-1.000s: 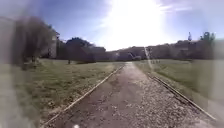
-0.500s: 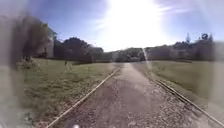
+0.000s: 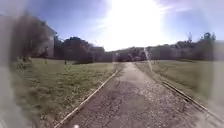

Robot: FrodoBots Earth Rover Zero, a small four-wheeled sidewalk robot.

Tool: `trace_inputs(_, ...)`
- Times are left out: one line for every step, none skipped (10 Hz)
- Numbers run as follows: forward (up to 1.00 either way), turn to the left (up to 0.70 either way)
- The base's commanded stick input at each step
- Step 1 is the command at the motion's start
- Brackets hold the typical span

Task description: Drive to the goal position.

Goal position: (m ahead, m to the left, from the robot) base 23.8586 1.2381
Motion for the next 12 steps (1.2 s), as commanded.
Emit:
trace_inputs(0.7, -0.06)
trace_inputs(0.7, -0.29)
trace_inputs(0.7, -0.35)
trace_inputs(0.7, -0.35)
trace_inputs(0.7, -0.35)
trace_inputs(0.7, -0.08)
trace_inputs(0.7, 0.0)
trace_inputs(0.7, 0.0)
trace_inputs(0.7, 0.0)
trace_inputs(0.7, 0.0)
trace_inputs(0.7, 0.0)
trace_inputs(0.7, -0.15)
